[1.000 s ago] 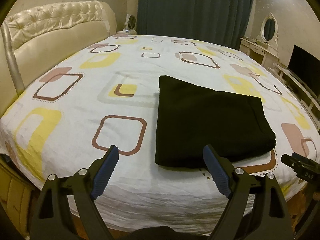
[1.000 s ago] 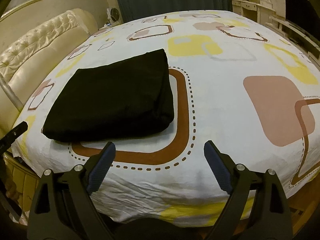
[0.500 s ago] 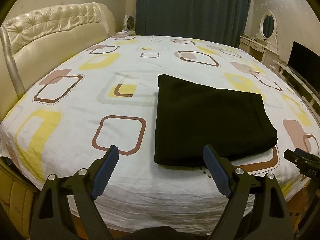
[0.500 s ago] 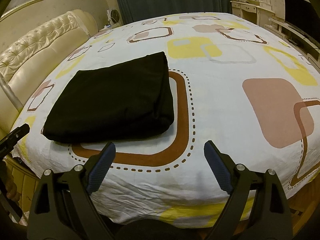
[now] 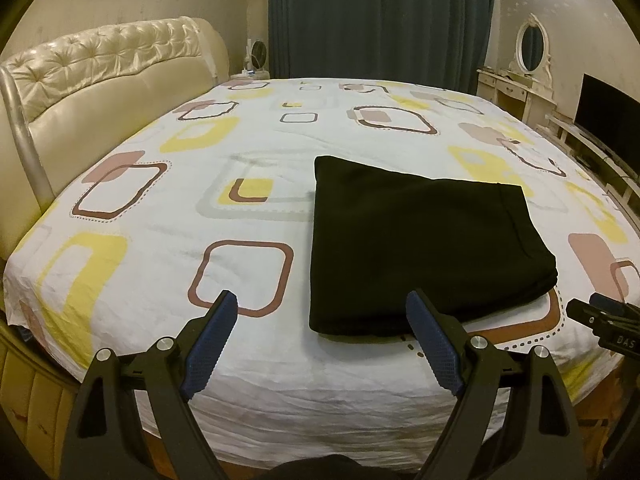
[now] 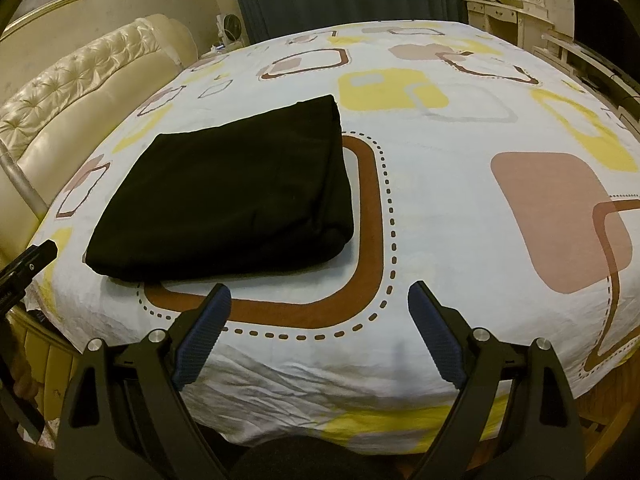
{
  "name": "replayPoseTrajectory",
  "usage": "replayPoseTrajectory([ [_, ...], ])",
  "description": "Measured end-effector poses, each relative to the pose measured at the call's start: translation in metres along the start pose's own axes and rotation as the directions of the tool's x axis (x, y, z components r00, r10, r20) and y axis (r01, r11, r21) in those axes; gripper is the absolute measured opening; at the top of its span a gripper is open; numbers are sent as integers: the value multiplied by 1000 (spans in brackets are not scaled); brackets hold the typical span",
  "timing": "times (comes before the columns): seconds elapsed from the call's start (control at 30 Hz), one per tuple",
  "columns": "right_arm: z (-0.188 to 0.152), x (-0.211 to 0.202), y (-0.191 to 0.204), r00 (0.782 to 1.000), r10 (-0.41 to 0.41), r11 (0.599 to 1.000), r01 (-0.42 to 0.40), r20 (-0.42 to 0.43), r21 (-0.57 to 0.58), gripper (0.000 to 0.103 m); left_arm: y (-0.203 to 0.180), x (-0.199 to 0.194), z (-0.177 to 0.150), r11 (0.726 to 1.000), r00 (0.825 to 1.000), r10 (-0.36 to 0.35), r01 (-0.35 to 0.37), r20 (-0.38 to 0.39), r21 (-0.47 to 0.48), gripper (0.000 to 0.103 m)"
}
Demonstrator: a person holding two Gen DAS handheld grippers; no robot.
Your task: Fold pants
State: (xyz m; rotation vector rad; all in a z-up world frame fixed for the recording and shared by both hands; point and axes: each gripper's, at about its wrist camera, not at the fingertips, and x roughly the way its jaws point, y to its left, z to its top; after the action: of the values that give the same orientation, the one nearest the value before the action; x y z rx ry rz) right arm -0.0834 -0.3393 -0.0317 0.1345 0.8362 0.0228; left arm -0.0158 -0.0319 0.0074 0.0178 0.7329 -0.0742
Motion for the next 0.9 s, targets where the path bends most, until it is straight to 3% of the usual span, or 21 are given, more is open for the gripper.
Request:
replayPoseTrajectory([
  [0.9, -7, 6, 6, 1000, 10, 1000, -10, -28, -11, 90, 0, 3, 0, 1000, 1000, -10, 10, -30, -8, 85],
])
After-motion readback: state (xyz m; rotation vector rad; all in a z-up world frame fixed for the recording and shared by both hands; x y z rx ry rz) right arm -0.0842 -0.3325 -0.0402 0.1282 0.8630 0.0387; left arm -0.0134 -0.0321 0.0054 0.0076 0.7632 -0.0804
